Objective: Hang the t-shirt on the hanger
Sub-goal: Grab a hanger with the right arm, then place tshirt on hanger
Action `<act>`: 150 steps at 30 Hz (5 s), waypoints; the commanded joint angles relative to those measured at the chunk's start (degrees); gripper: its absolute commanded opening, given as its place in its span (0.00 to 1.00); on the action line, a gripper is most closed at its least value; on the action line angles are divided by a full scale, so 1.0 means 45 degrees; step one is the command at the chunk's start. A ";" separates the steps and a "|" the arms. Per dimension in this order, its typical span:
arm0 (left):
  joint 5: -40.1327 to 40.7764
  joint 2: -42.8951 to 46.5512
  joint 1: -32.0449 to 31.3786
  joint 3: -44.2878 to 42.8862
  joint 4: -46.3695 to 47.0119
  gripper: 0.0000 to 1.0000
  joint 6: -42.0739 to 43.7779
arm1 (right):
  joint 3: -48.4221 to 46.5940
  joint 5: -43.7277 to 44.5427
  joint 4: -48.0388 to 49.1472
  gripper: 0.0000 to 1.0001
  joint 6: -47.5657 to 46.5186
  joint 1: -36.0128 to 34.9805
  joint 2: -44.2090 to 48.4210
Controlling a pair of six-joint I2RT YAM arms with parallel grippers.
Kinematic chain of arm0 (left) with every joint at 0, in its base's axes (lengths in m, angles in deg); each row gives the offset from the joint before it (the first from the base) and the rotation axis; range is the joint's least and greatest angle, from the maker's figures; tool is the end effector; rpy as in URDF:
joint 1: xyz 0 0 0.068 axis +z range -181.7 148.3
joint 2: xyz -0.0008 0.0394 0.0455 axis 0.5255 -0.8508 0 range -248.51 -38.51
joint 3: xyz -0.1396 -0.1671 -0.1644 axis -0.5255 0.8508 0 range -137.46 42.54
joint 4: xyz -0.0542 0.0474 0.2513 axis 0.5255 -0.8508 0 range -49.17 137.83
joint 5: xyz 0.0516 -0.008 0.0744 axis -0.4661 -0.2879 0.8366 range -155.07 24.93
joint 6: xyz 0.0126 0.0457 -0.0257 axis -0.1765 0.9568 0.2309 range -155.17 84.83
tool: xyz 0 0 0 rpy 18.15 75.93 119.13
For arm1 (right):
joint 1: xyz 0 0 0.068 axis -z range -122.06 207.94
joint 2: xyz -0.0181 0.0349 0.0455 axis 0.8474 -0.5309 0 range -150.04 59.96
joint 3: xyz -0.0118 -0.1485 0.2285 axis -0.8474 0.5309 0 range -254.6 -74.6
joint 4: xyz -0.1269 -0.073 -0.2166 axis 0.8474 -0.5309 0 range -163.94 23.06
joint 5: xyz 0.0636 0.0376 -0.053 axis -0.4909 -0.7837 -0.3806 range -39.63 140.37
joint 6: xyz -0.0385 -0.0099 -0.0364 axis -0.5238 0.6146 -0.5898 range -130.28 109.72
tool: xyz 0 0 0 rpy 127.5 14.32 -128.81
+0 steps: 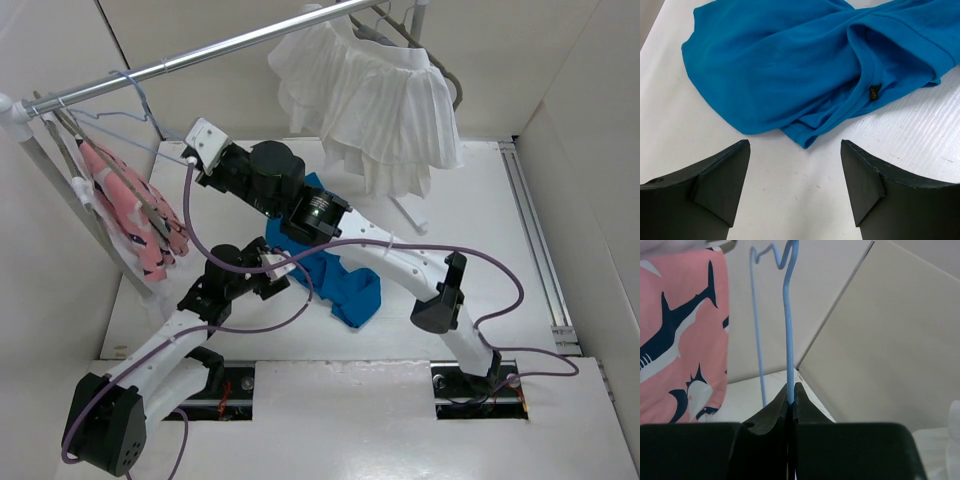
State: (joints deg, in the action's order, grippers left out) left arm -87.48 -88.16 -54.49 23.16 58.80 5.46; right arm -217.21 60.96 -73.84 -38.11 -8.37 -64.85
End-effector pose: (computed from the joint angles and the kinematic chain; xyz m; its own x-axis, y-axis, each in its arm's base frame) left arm 0.1715 -0.0867 0.2077 0.2179 0.5614 -0.7984 0.7219 0.4578 0.5189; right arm 0.2041 0.4484 0.4827 0.4535 -0.1086 -0.8846 -0.6964 0.5763 -0.4278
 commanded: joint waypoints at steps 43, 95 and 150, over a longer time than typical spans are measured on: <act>-0.0605 -0.5606 0.0630 -0.4031 -0.3354 0.51 0.5092 | 1.7919 -0.0869 0.2120 0.00 -0.0611 0.4537 1.3692; -0.2734 -1.3030 -0.0366 -1.8196 -1.3998 0.00 -0.2152 | 2.0772 -0.4487 -0.3841 0.00 0.0502 0.6199 1.8969; -0.5599 -1.2426 -0.1636 -2.1788 -1.6536 0.00 0.1128 | 2.3973 -0.1529 0.4731 0.00 -0.1394 0.5201 1.7035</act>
State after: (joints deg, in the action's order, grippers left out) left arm -102.52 -147.40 -61.00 -71.89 -13.97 7.18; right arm -111.40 60.07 -66.84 -44.41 12.48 11.98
